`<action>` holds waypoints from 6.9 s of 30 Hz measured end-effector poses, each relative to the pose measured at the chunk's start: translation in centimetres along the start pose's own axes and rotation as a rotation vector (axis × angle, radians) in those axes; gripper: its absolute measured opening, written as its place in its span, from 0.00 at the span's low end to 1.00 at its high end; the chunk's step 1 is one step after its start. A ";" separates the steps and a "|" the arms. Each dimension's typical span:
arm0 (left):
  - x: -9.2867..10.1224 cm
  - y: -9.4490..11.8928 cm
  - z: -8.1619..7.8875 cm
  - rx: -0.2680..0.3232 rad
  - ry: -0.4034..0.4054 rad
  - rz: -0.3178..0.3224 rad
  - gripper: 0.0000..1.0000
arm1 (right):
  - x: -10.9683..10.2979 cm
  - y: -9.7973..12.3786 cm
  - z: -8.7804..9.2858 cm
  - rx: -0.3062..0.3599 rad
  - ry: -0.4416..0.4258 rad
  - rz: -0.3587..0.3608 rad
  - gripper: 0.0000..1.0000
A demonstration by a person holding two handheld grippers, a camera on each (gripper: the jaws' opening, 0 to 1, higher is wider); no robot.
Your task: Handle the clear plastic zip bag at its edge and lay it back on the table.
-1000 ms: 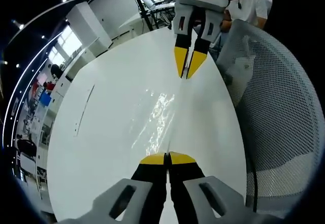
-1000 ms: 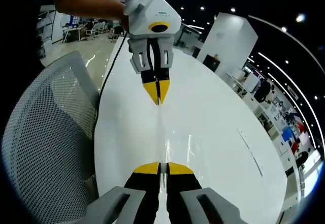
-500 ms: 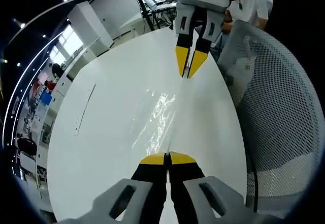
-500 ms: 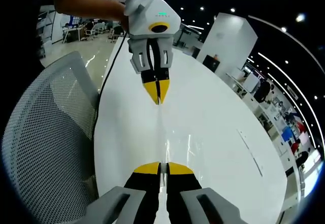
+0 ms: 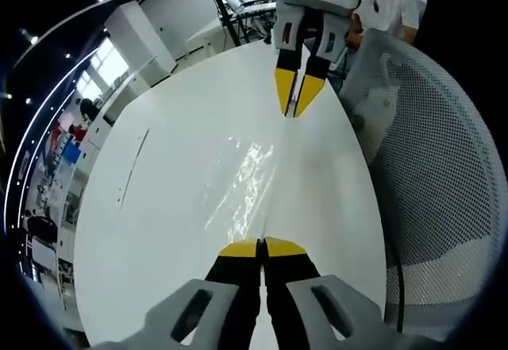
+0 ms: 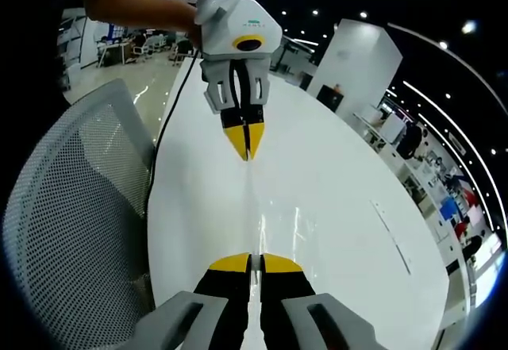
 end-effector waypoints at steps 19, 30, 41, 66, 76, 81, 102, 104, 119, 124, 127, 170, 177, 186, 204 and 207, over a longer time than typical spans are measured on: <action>0.7 0.0 -0.7 0.024 -0.047 0.001 0.00 | -0.1 1.1 -0.9 0.045 -0.236 -0.060 0.12; 0.8 0.2 -1.4 0.020 -0.085 -0.006 0.00 | 1.2 0.8 -2.5 0.075 -0.213 -0.037 0.12; 1.0 0.2 -1.8 0.024 -0.110 -0.014 0.00 | 1.0 -0.3 -2.0 0.058 -0.232 -0.020 0.11; 1.2 0.3 -4.5 0.112 -0.119 -0.037 0.00 | -1.0 -1.0 -1.7 0.030 -0.255 -0.063 0.00; 1.9 0.2 -4.4 0.114 -0.093 -0.010 0.00 | -0.8 -1.0 -1.4 0.024 -0.222 -0.056 0.00; 2.1 0.6 -5.7 0.146 -0.136 -0.009 0.05 | -0.8 -1.0 -1.3 0.023 -0.212 -0.054 0.00; 4.7 -1.3 -8.2 0.155 -0.230 0.043 0.09 | -0.5 -1.0 -1.8 0.006 -0.239 -0.039 0.00; 4.8 -1.5 -8.3 0.152 -0.236 0.038 0.11 | -0.3 -1.0 -1.8 0.004 -0.244 -0.033 0.00; 5.1 -2.5 -8.1 0.123 -0.255 0.019 0.08 | 0.3 -0.8 -2.0 0.011 -0.266 -0.015 0.00; 4.9 -3.3 -7.7 0.093 -0.268 -0.008 0.00 | 0.6 -0.8 -2.0 0.016 -0.274 -0.002 0.00; 5.0 -3.6 -7.1 0.058 -0.282 -0.012 0.00 | 1.0 -0.9 -2.2 0.026 -0.276 0.017 0.00; 3.7 -1.1 -7.5 0.216 -0.134 -0.066 0.01 | 2.1 -1.2 -2.4 0.022 -0.194 0.120 0.00; 2.9 1.0 -7.1 0.319 0.042 -0.105 0.05 | 1.4 -2.1 -1.9 0.015 -0.150 0.107 0.00; 2.1 2.4 -3.1 0.320 0.205 -0.168 0.13 | 0.9 -3.2 -1.3 0.012 -0.095 0.094 0.00; 4.1 3.6 0.4 0.324 0.363 -0.232 0.17 | -1.1 -6.1 0.3 -0.028 -0.089 0.044 0.00; 4.4 3.7 1.1 0.327 0.377 -0.238 0.17 | -2.3 -6.0 0.2 -0.026 -0.078 0.022 0.00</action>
Point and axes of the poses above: the point that each gripper's makers call its tool centre point, and the gripper's own axes: y roughly backward along the fingers, x roughly to its right, z roughly out of its underside, the point moved 2 cm from there along y, roughly backward along the fingers, and after that the axes turned 7 degrees about z, right-handed, at the moved point
